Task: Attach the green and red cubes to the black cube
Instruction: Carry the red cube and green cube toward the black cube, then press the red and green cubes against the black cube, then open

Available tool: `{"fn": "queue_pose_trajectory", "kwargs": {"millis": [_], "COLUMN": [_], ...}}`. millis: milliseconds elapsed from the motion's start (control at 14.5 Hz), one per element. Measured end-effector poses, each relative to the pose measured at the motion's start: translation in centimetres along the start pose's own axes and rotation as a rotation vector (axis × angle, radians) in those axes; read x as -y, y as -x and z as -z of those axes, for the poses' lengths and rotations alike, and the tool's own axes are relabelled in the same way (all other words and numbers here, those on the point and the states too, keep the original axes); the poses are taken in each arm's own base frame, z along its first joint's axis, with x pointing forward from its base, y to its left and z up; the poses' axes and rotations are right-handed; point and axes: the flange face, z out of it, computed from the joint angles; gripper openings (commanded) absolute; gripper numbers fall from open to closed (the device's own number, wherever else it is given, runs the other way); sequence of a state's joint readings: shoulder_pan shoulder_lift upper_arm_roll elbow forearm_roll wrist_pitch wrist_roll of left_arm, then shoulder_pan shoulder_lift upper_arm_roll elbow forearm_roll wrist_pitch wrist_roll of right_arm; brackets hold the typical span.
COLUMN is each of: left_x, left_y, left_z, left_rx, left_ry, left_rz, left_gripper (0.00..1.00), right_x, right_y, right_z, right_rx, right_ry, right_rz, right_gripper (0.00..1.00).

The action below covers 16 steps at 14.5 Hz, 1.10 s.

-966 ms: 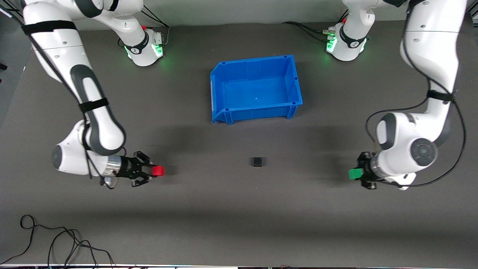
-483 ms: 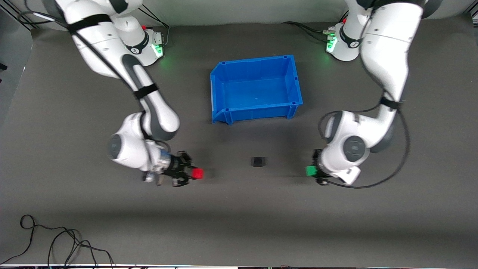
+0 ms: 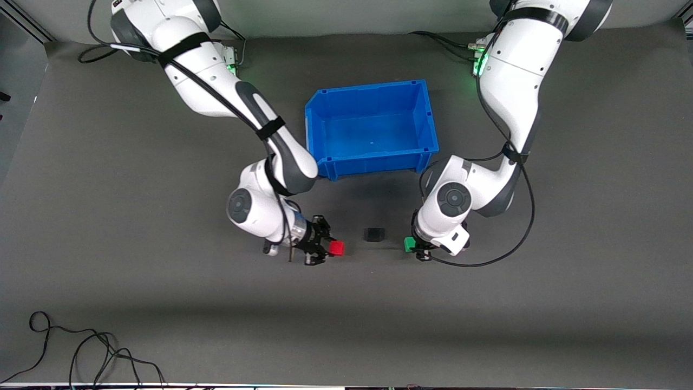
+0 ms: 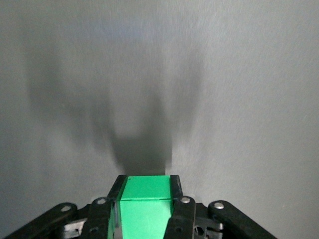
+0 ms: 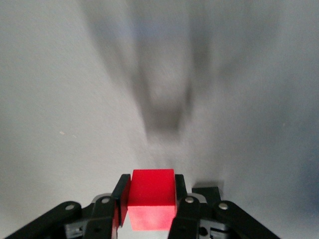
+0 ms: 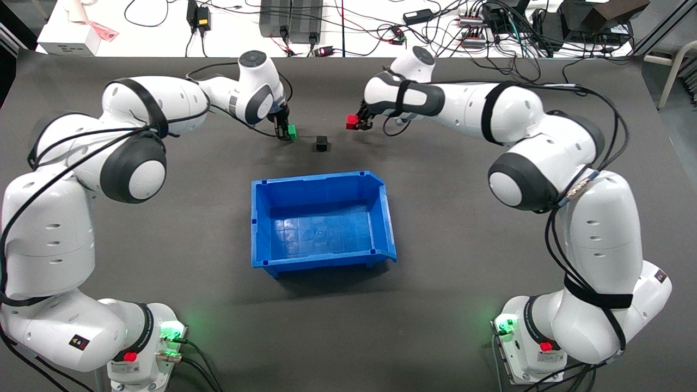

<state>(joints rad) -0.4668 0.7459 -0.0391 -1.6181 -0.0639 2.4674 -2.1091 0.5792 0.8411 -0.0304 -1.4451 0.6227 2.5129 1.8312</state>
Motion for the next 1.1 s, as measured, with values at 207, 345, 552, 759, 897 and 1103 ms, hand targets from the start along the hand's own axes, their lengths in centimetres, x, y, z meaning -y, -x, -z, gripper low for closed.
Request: {"fn": "queue_pose_trajectory", "kwargs": {"millis": [207, 345, 552, 759, 897, 1103], "left_x": [0.9, 1.5, 2.4, 2.4, 2.5, 2.6], "left_y": [2.0, 3.0, 4.1, 4.3, 4.4, 4.6], "left_z": [-0.7, -1.0, -1.7, -1.8, -1.8, -1.8], "left_rx": [0.005, 0.008, 0.024, 0.03, 0.031, 0.034], "left_ry": [0.0, -0.002, -0.022, -0.025, -0.026, -0.028], "left_rz": [-0.023, -0.036, -0.035, -0.032, -0.033, -0.035], "left_gripper": [0.12, 0.11, 0.12, 0.14, 0.16, 0.17], "right_x": [-1.4, -2.2, -3.0, -3.0, -3.1, -4.0], "right_y": [1.3, 1.9, 2.4, 2.6, 2.8, 3.3], "right_z": [-2.0, -2.9, -3.6, -3.6, -3.7, -4.3], "right_rx": [-0.004, -0.008, -0.011, -0.018, -0.024, -0.028], "right_ry": [0.016, 0.024, 0.033, 0.028, 0.028, 0.037], "right_rz": [0.023, 0.038, 0.051, 0.068, 0.079, 0.095], "right_gripper": [0.34, 0.34, 0.35, 0.37, 0.37, 0.4]}}
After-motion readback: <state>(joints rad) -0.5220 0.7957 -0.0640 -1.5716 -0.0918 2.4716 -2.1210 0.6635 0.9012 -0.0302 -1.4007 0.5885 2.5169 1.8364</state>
